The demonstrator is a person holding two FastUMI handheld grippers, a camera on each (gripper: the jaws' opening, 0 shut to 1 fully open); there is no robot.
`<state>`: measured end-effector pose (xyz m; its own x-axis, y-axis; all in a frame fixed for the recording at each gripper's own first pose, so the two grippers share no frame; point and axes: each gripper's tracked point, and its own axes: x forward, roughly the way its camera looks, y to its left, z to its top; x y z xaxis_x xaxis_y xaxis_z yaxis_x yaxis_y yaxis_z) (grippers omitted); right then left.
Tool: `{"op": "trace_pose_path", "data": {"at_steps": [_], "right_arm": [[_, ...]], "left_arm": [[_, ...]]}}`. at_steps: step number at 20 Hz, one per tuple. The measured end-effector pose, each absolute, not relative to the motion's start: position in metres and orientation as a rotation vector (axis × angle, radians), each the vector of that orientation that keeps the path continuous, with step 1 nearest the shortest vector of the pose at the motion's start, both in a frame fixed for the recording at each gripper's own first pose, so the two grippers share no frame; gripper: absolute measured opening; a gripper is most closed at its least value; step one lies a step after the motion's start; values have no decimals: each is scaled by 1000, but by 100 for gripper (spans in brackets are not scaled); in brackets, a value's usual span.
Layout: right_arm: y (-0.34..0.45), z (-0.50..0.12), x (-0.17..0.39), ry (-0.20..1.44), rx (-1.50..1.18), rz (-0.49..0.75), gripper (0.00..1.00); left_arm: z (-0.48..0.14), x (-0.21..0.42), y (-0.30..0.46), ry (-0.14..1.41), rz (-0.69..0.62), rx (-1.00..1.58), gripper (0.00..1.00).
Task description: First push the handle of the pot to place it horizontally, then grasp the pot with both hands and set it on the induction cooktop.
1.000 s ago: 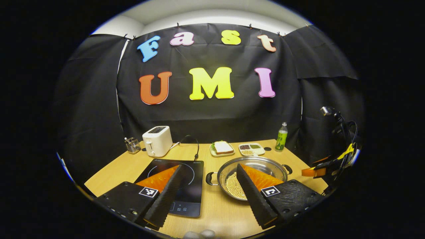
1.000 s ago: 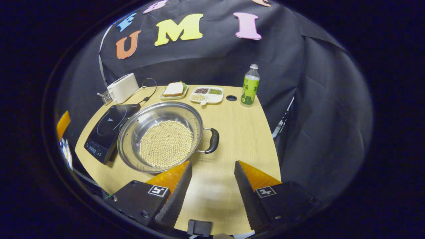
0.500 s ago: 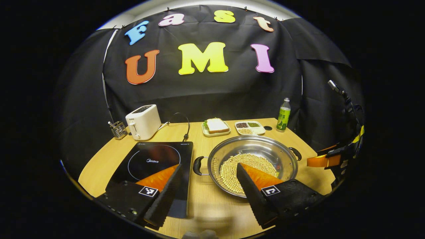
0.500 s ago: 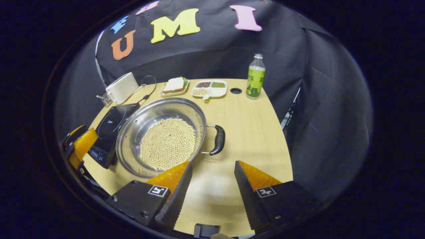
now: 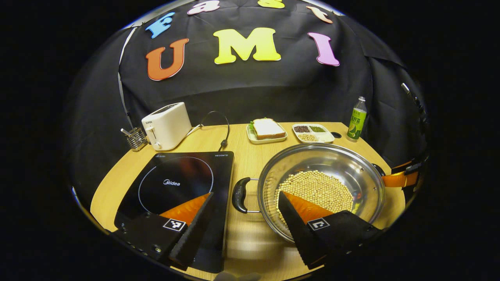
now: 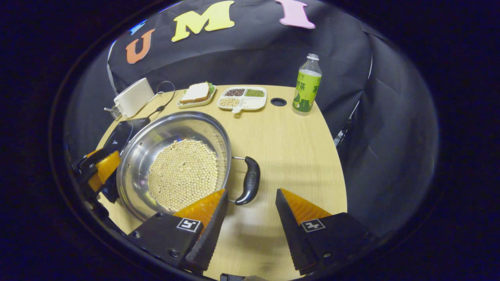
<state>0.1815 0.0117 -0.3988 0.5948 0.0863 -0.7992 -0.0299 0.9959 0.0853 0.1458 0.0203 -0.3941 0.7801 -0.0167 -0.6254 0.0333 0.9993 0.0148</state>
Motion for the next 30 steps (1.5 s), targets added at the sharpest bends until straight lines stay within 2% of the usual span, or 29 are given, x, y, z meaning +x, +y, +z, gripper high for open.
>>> {"op": "trace_pose_path", "data": {"at_steps": [5,11,14,15,17,23,24,26,27,29,30], "right_arm": [[9,-393,202,919,-13,88,79],[4,-396,219,907,-69,79,81],[5,-387,219,904,5,80,82],[6,-382,220,880,28,86,81],[19,-376,219,856,56,131,81],[30,-400,233,912,50,147,82],[30,-404,234,926,46,145,82],[36,-408,234,949,48,161,80],[38,-411,234,958,55,167,77],[38,-414,235,967,58,159,68],[37,-413,234,970,55,158,67]], "left_arm": [[-422,159,14,744,-25,23,97],[-426,158,10,758,-17,0,97],[-430,156,10,777,-5,-11,97],[-430,155,9,776,-4,-14,100],[-428,155,9,769,-4,-15,97],[-436,154,3,794,-9,-15,97],[-438,155,2,802,-4,-15,100],[-441,155,4,807,8,-5,98],[-442,155,7,812,19,4,84],[-444,156,14,819,41,15,81],[-443,157,13,819,43,16,75]]}}
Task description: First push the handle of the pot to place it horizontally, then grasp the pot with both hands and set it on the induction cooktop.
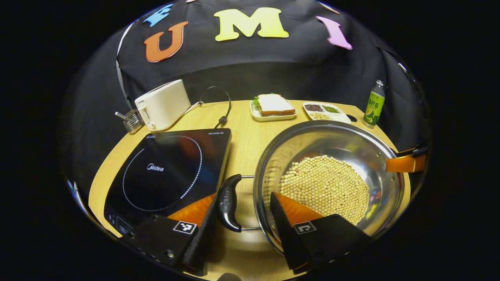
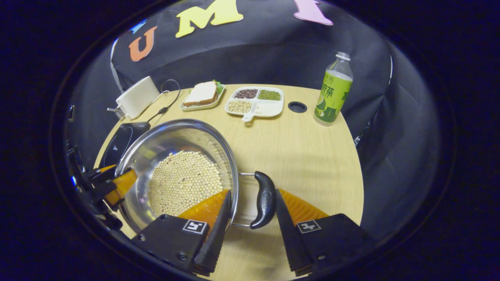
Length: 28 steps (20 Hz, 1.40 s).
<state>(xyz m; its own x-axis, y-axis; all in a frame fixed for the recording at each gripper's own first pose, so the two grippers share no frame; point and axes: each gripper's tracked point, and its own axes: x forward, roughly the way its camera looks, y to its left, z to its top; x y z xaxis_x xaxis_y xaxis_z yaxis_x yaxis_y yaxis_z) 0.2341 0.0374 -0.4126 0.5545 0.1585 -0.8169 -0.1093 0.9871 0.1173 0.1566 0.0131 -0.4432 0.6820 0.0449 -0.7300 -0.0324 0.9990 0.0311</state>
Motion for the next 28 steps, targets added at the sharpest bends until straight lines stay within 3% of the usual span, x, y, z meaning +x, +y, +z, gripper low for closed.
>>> {"op": "trace_pose_path", "data": {"at_steps": [2,3,4,6,7,9,10,11,20,28], "right_arm": [[37,-413,232,983,50,156,65],[37,-413,233,989,58,147,64],[37,-411,233,995,62,144,63],[37,-411,230,997,64,141,60],[37,-413,230,995,64,137,58],[36,-411,225,1001,78,115,55],[36,-409,222,997,97,103,55],[38,-406,219,993,105,93,54],[75,-354,174,923,145,2,53],[143,-338,171,914,160,14,53]], "left_arm": [[-444,157,13,846,43,33,71],[-445,157,13,863,45,37,81],[-445,159,14,873,46,36,71],[-444,159,13,910,60,14,68],[-444,160,13,925,67,7,77],[-439,162,13,928,71,0,52],[-435,162,12,923,64,12,70],[-430,163,12,913,49,21,59],[-384,154,53,844,-62,59,59],[-367,152,122,827,-48,78,59]]}}
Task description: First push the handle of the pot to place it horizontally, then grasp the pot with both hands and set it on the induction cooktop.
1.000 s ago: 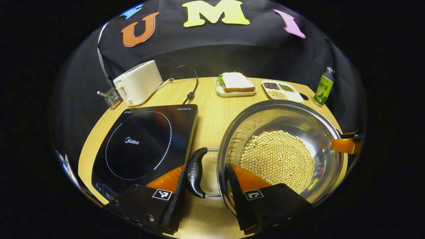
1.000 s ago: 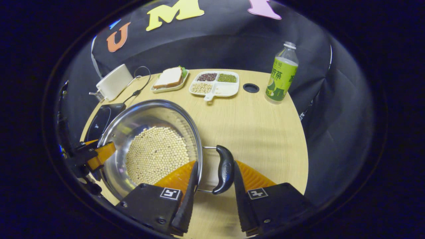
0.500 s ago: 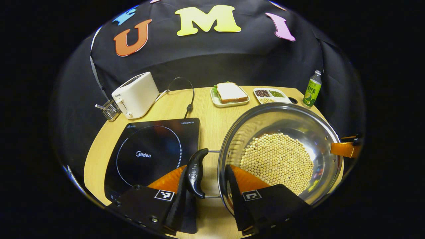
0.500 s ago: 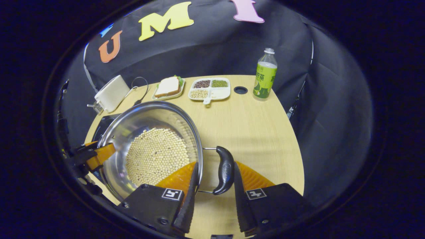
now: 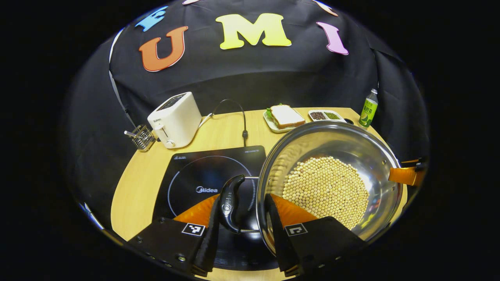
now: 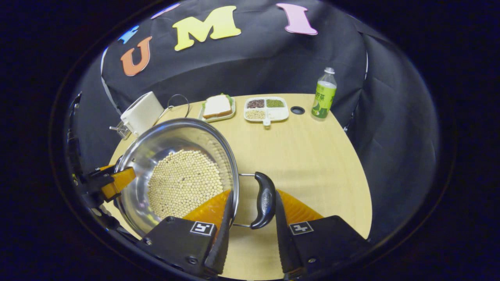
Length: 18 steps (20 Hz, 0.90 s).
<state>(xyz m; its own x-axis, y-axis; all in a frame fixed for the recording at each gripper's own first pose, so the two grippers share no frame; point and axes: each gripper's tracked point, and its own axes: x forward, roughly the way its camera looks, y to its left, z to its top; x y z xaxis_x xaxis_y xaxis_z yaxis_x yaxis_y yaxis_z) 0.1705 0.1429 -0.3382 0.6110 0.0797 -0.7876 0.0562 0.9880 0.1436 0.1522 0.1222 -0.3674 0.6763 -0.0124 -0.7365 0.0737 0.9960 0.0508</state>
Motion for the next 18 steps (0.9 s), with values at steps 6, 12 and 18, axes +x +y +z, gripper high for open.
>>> {"op": "trace_pose_path", "data": {"at_steps": [6,12,18], "right_arm": [[199,-334,188,934,137,37,53],[262,-343,203,975,141,57,54],[312,-345,213,996,121,65,54]], "left_arm": [[-370,160,181,844,-14,69,59],[-380,169,241,879,12,86,59],[-387,177,292,880,22,83,59]]}}
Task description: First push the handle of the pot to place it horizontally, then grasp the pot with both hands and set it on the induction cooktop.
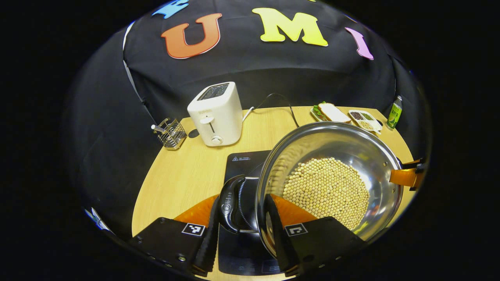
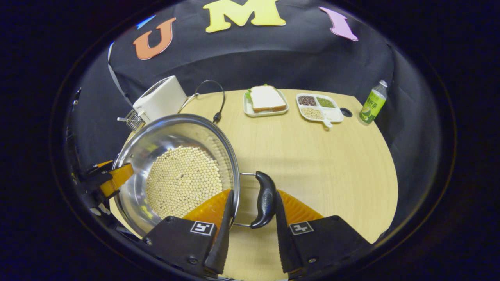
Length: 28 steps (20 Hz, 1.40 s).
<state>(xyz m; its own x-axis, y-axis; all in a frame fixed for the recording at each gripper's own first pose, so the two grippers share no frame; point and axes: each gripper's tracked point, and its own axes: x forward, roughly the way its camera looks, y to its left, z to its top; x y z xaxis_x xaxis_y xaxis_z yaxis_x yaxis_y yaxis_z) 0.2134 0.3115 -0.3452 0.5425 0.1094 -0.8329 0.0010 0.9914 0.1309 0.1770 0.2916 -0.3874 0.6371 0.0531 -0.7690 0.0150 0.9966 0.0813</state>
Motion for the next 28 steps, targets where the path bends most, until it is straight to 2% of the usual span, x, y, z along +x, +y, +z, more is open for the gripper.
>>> {"op": "trace_pose_path", "data": {"at_steps": [7,11,18,28], "right_arm": [[347,-347,224,1002,88,70,53],[350,-351,222,1008,89,43,54],[351,-354,223,917,-4,31,55],[351,-354,224,907,14,32,55]], "left_arm": [[-399,184,326,898,51,55,59],[-407,186,327,906,43,56,59],[-413,185,327,891,31,59,60],[-412,184,327,853,28,60,60]]}}
